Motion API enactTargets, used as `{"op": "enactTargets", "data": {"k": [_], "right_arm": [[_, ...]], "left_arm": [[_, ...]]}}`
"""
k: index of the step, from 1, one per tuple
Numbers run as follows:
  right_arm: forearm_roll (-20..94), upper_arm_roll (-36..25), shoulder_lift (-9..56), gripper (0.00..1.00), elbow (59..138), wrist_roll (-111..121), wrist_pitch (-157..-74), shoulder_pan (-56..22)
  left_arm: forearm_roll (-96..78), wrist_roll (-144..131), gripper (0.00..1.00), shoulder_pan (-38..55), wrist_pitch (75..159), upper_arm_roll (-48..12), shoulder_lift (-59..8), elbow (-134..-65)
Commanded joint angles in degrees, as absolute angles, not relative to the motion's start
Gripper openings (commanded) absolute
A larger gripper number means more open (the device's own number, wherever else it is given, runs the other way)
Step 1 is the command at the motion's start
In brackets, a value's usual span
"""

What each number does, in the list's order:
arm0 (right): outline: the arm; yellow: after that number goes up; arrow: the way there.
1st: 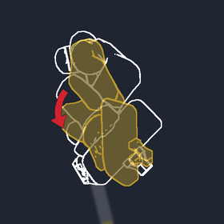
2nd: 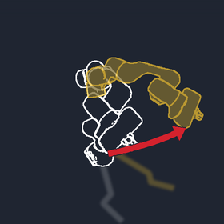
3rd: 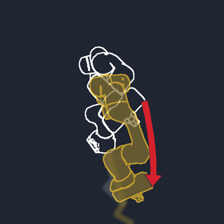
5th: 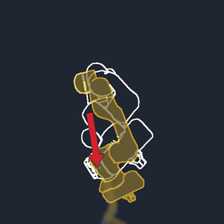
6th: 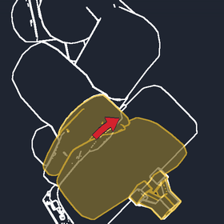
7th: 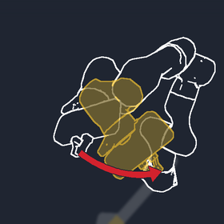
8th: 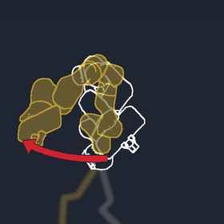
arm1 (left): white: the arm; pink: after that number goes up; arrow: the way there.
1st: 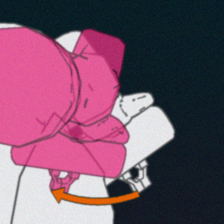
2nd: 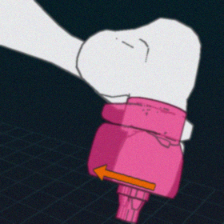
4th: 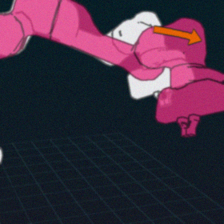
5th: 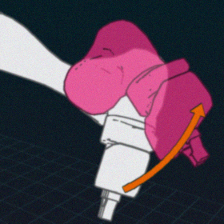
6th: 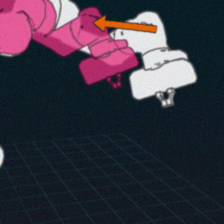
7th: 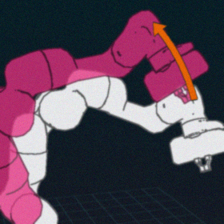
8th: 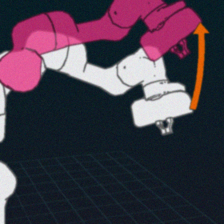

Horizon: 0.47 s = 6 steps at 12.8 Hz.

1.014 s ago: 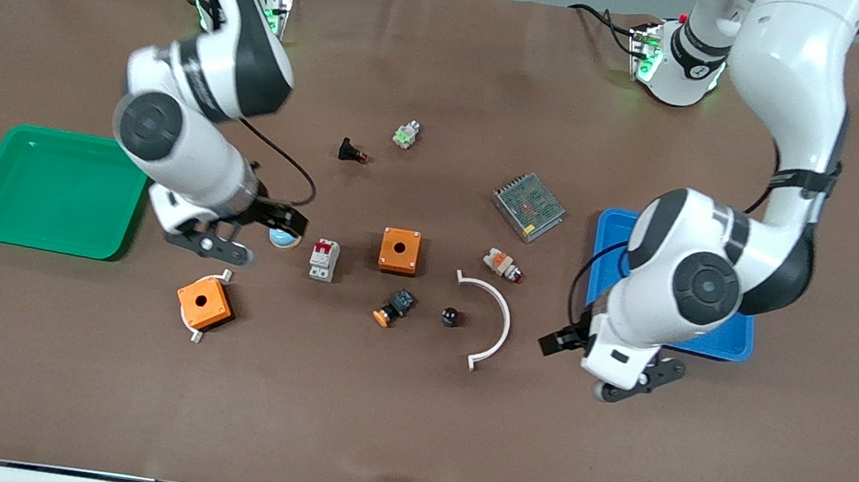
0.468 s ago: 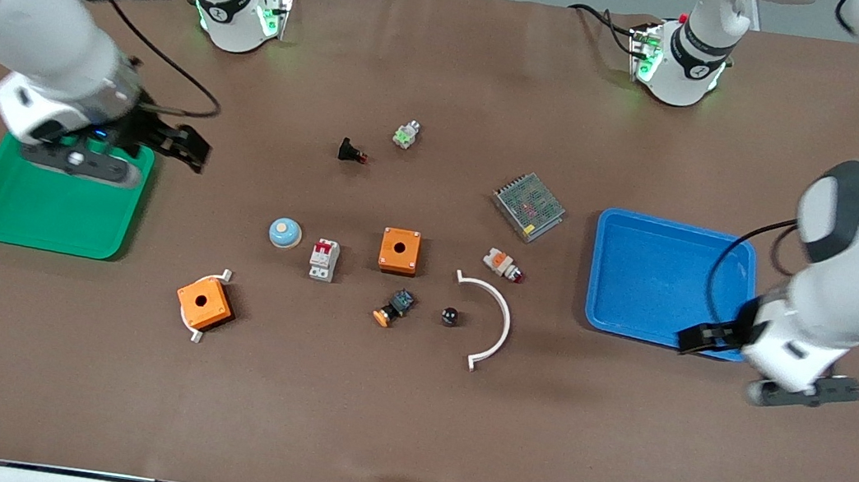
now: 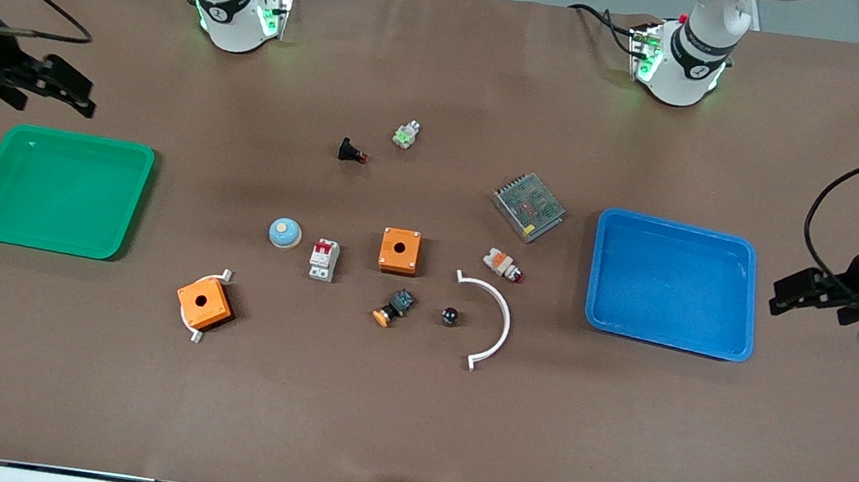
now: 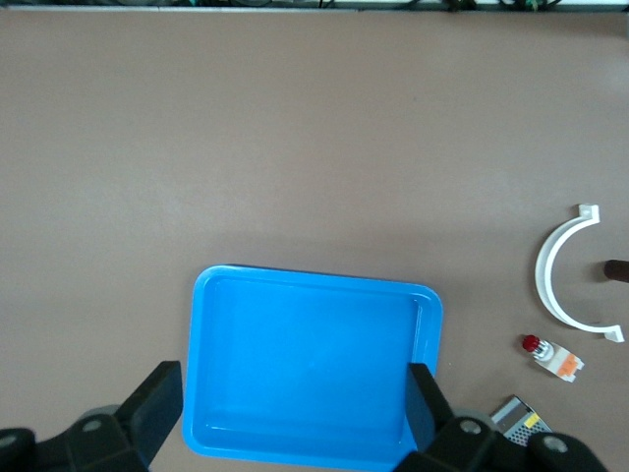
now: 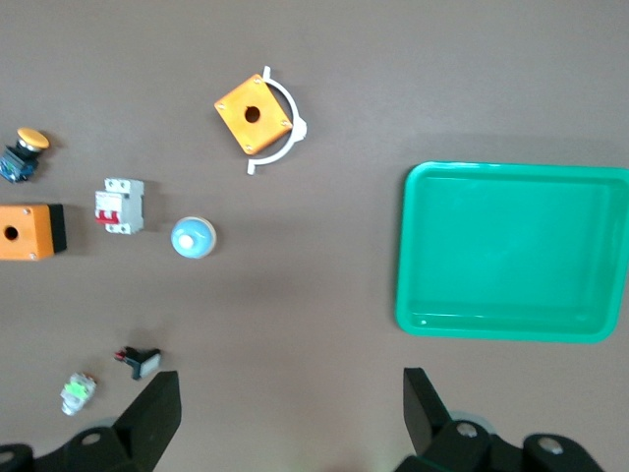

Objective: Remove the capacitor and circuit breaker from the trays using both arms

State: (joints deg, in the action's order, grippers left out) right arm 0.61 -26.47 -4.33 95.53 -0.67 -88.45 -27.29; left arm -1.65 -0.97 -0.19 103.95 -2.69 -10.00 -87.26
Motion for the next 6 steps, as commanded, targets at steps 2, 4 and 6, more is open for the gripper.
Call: {"op": "enactTargets", "data": {"k": [2,4,6], "right_arm": [[-0.96,-26.54,-5.45,1.0,96.59,2.99,-88.77,-25.22],[-1.93,-26.46,-5.1,1.0,95.81,2.99,-89.03,-25.22],[-2.37,-26.46,-4.92,1.0,94.58,2.99,-89.12,-25.22]], "left_arm": [[0.09,-0.44,1.0,0.09,97.22,-3.08,-5.1,-87.9],[2.7,-0.53,1.0,0.61,92.74,-3.34,-5.89,-85.97],[3.69,-0.35,1.0,0.35,92.64,-3.25,-5.71,-85.52]]}}
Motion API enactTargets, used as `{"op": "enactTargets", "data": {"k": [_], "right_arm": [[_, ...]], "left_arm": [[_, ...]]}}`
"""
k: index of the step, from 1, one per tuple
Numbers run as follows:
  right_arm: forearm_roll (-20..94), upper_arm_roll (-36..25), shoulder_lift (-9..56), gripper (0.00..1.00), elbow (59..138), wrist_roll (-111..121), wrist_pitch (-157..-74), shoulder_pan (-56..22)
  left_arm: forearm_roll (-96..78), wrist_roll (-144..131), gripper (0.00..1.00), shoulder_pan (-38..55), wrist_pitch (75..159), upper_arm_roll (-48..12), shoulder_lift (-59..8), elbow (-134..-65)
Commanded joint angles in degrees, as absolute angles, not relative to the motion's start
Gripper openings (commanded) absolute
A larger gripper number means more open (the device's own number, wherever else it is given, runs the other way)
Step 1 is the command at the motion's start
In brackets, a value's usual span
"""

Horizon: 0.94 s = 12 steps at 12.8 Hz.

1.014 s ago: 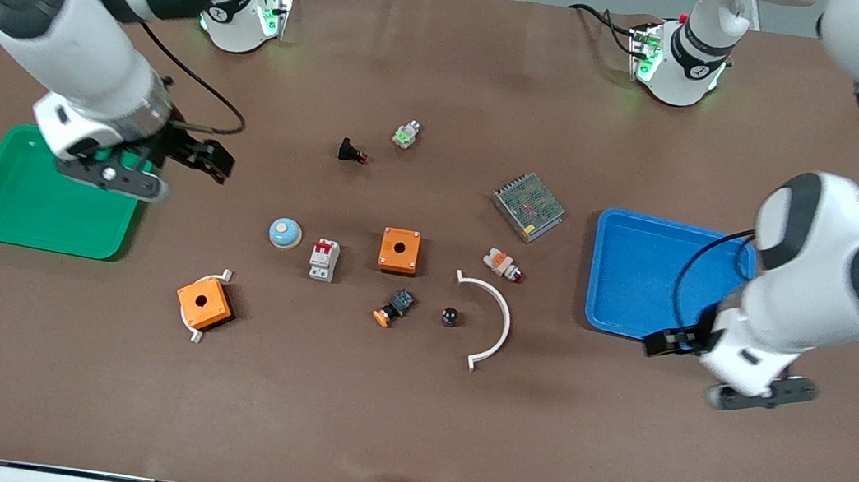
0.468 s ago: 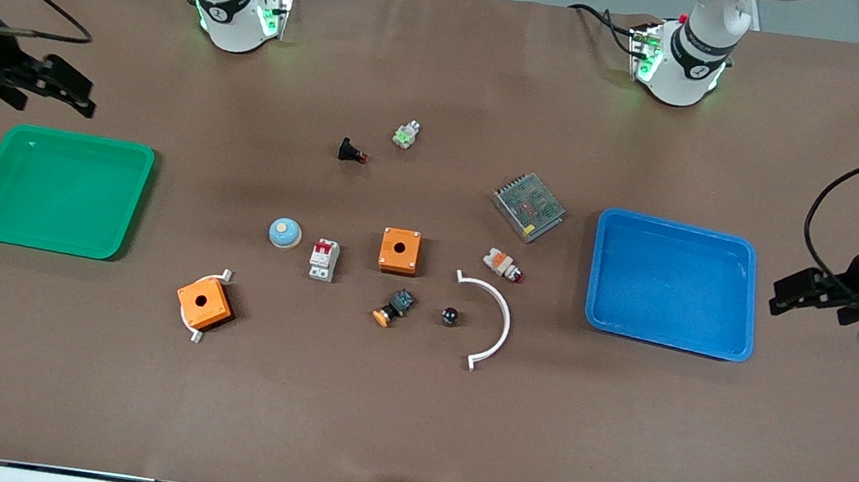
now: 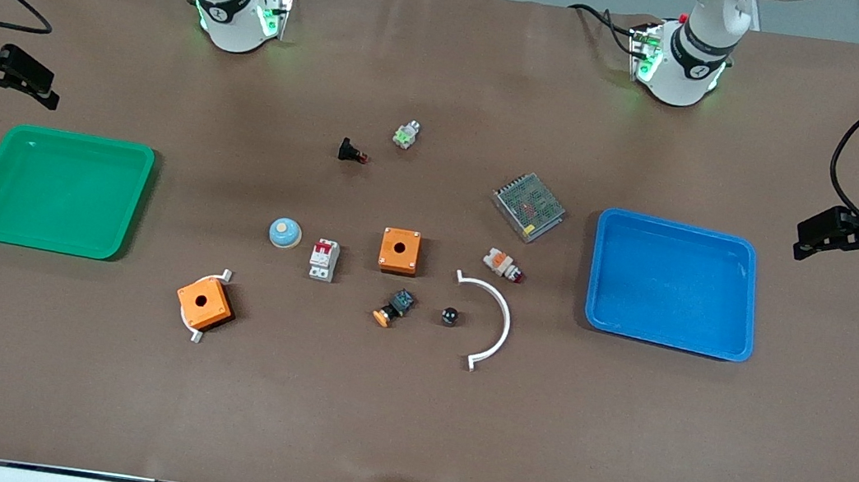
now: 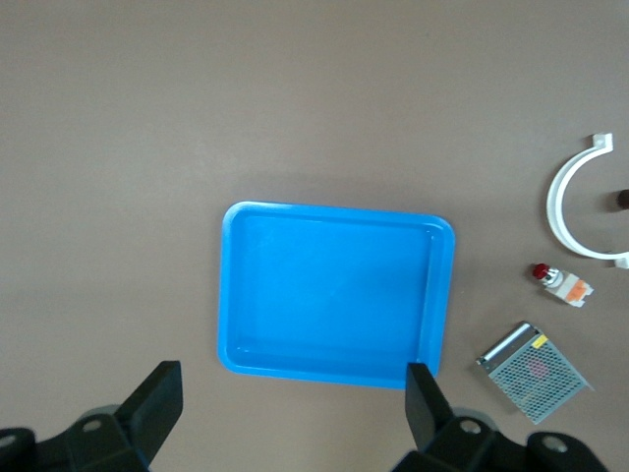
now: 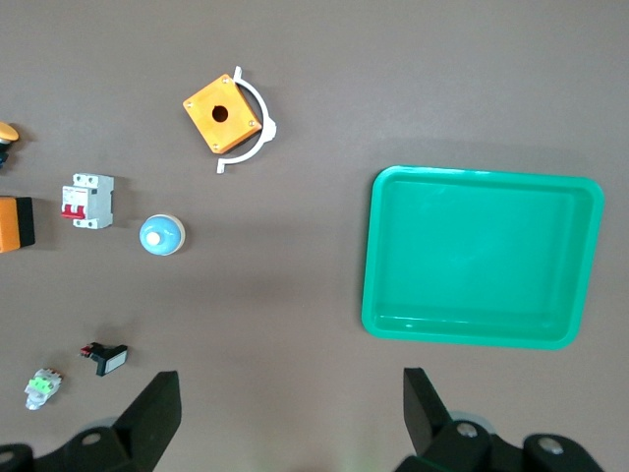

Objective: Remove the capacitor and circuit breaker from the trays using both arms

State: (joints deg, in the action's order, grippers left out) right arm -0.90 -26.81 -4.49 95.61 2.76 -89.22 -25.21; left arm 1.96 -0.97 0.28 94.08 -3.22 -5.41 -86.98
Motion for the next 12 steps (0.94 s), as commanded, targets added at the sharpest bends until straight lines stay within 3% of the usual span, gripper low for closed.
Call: {"op": "enactTargets", "data": {"k": [1,7,12], "right_arm": [[-2.46,-26.37,-4.75,1.0,93.79,2.99,-89.12,-25.22],[-2.11,-25.67,-4.05,1.0,92.9,2.2,-89.3,-26.46],[-1.67,-12.93,-3.96,1.0,92.72,2.46,-87.89,-11.89]], "left_arm": [[3.6,-0.44,1.0,0.61,92.64,-3.25,-5.89,-84.04],[3.52,0.09,1.0,0.27,92.2,-3.16,-6.15,-80.26],[2.37,0.09,1.0,-0.09,87.99,-2.9,-2.66,-80.76]]}}
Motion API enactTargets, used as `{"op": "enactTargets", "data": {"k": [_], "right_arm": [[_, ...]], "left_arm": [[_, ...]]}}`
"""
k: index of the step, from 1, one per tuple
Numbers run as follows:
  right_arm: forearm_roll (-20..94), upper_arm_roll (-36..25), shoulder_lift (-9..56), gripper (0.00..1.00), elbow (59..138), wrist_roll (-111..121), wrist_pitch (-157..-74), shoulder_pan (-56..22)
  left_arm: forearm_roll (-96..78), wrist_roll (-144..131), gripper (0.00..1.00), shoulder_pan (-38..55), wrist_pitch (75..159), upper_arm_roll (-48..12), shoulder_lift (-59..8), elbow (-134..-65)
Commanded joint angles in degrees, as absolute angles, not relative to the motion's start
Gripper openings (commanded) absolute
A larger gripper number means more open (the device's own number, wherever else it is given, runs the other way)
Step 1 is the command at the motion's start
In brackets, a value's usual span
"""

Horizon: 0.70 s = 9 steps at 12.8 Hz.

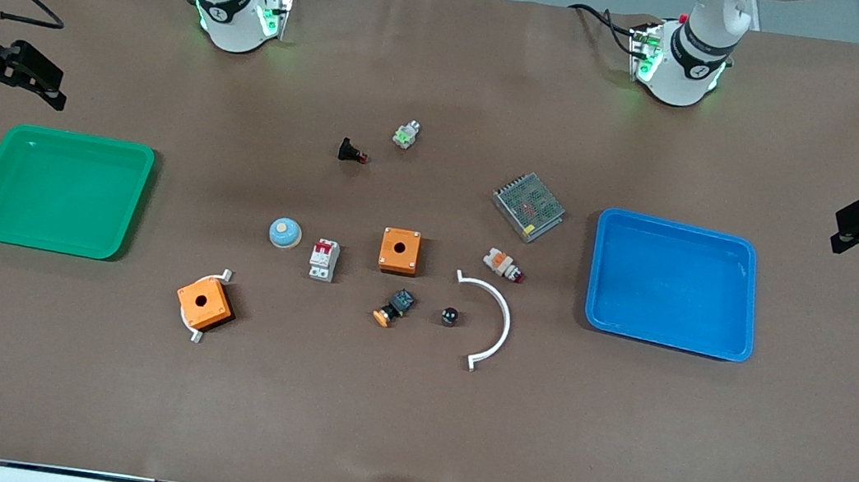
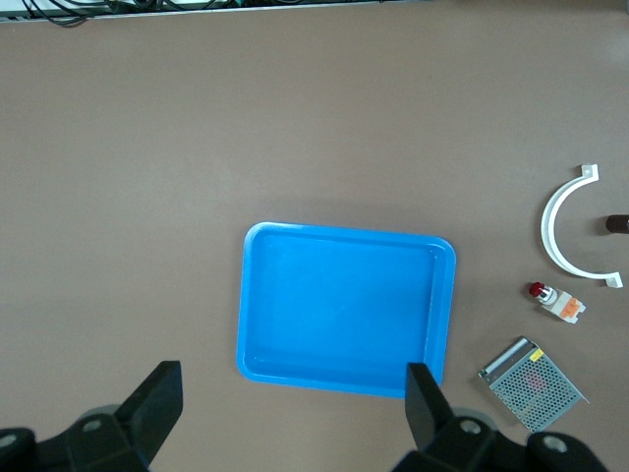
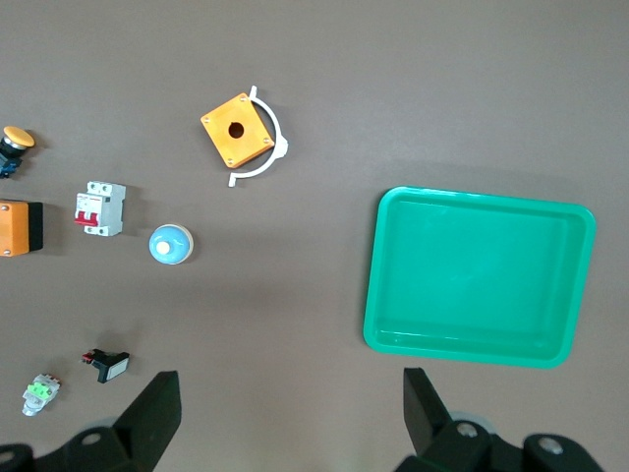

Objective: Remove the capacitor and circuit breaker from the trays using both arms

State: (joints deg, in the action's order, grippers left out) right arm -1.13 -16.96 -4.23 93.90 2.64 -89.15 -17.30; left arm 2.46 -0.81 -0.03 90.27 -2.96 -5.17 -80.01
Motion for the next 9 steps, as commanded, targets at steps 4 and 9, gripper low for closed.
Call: {"op": "enactTargets", "data": {"k": [4,9], "right_arm": [[-1.58,-9.33,-4.04,1.0,92.64,3.25,-86.23,-6.61],[-1.5,-8.35,-4.04,1.0,92.72,3.34,-86.4,-4.4]], "left_arm": [[2.29,-0.7,1.0,0.09,88.06,-3.16,1.04,-85.42],[0.71,-0.7,1.0,0.0,88.15,-3.16,2.29,-87.89]]}}
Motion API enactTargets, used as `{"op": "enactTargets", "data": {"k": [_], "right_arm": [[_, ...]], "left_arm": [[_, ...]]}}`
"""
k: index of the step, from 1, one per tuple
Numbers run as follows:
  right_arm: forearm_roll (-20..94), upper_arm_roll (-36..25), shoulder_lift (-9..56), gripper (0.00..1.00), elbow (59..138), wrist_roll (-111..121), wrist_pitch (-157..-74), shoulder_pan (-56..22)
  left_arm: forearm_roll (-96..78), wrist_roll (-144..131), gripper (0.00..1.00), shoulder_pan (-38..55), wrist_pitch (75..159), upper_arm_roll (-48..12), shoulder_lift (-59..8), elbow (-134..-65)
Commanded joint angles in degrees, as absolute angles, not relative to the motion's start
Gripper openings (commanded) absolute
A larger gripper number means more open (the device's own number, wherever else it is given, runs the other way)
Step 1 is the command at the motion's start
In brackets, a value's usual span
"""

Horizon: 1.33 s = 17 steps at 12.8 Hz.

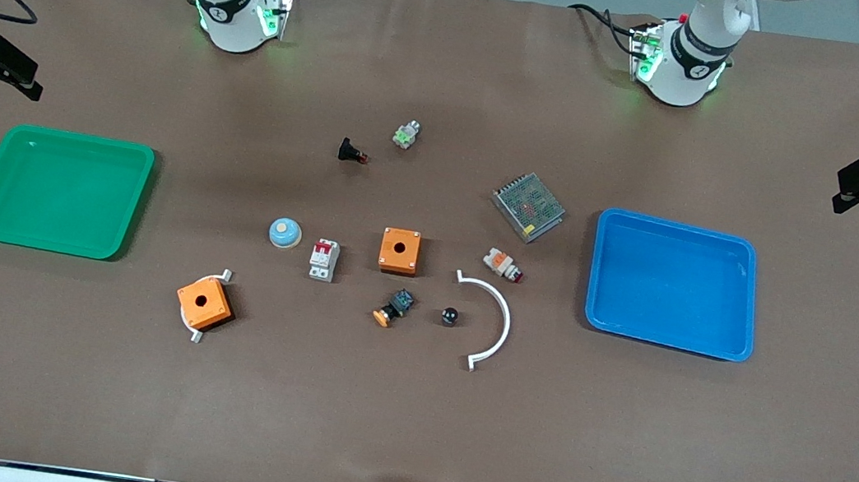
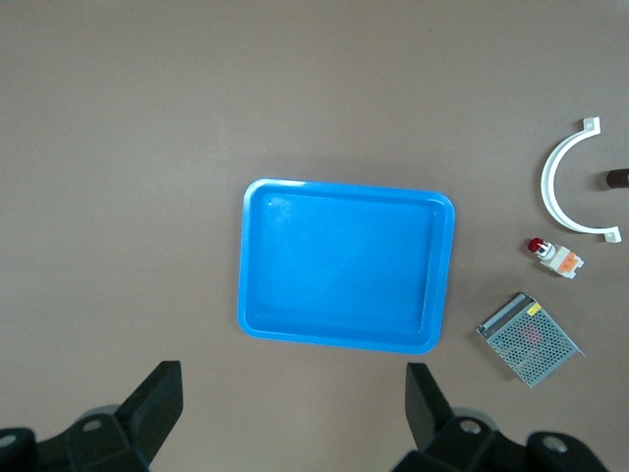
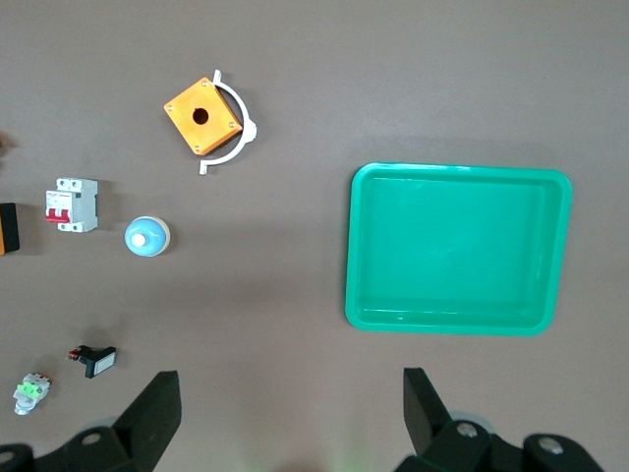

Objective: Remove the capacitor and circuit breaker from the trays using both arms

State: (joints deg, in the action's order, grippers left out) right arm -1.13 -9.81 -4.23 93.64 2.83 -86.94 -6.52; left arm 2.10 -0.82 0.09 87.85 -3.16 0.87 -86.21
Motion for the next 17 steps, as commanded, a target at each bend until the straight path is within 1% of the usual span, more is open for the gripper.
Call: {"op": "enactTargets", "data": {"k": [1,6,9,11,17], "right_arm": [[-1.49,-8.0,-4.04,1.0,92.72,3.43,-86.48,-4.22],[-1.23,-6.95,-3.96,1.0,93.16,4.22,-87.1,-2.64],[1.05,-4.31,-4.04,1.0,92.99,4.22,-87.28,-0.18],[1.05,-4.31,-4.04,1.0,92.99,4.65,-87.1,-0.09],[0.97,-4.39,-4.04,1.0,93.16,4.75,-87.1,-1.58]], "left_arm": [[0.44,-0.7,1.0,0.0,88.15,-3.16,2.2,-87.63],[1.14,0.35,1.0,0.35,88.15,-3.08,0.62,-85.69],[0.61,-0.27,1.0,0.35,88.15,-3.08,0.35,-85.61],[0.88,0.0,1.0,0.09,88.15,-3.08,0.18,-84.56],[0.88,-0.26,1.0,0.27,88.15,-3.08,-0.17,-84.46]]}}
